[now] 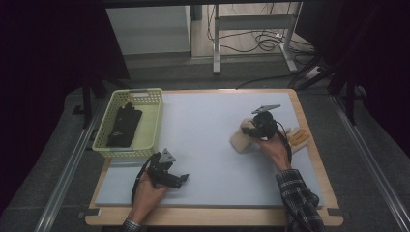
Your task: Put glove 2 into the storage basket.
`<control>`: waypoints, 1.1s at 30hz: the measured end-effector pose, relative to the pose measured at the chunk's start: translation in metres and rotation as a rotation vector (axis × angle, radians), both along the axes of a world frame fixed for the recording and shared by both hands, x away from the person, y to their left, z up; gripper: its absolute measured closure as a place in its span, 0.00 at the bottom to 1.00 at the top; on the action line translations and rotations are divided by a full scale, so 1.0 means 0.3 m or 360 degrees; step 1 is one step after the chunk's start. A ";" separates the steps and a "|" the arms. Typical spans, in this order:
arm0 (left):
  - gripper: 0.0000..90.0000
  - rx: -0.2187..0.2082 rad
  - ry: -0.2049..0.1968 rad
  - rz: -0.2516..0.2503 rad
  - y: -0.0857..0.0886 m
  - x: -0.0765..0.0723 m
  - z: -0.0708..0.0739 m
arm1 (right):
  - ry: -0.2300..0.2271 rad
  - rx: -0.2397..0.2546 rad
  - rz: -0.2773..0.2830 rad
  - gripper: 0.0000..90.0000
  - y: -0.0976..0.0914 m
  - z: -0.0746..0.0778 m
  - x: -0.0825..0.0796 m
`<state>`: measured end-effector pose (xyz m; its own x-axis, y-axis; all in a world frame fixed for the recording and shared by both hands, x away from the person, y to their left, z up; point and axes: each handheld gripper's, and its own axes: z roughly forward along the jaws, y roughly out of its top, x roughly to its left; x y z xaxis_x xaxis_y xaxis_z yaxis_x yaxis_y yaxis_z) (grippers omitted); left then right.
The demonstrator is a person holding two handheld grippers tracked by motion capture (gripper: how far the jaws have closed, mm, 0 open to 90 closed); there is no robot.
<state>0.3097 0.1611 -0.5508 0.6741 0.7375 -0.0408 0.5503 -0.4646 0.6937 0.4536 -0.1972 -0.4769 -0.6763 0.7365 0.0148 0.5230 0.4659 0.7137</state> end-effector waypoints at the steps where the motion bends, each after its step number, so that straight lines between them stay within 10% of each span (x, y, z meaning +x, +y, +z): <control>1: 0.00 0.0000 0.0000 0.0000 0.000 0.000 0.000 | -0.0020 0.0006 0.0060 0.64 0.015 0.019 -0.026; 8: 0.00 0.0003 -0.0003 -0.0001 0.000 0.000 0.000 | -0.0042 0.0025 0.0410 0.63 0.132 0.067 -0.147; 14: 0.00 0.0001 -0.0004 0.0000 0.000 0.000 0.000 | 0.0004 -0.0069 0.0621 0.59 0.257 -0.031 -0.214; 19: 0.01 -0.0002 -0.0002 0.0003 0.000 -0.001 0.000 | 0.0043 -0.0054 0.0574 0.35 0.277 -0.124 -0.223; 25: 0.00 -0.0002 -0.0001 0.0003 0.000 0.000 0.000 | -0.0023 -0.0006 0.0507 0.28 0.235 -0.076 -0.220; 33: 0.00 -0.0002 -0.0001 0.0002 0.000 0.000 0.000 | -0.0020 -0.0029 0.0345 0.77 0.214 -0.049 -0.169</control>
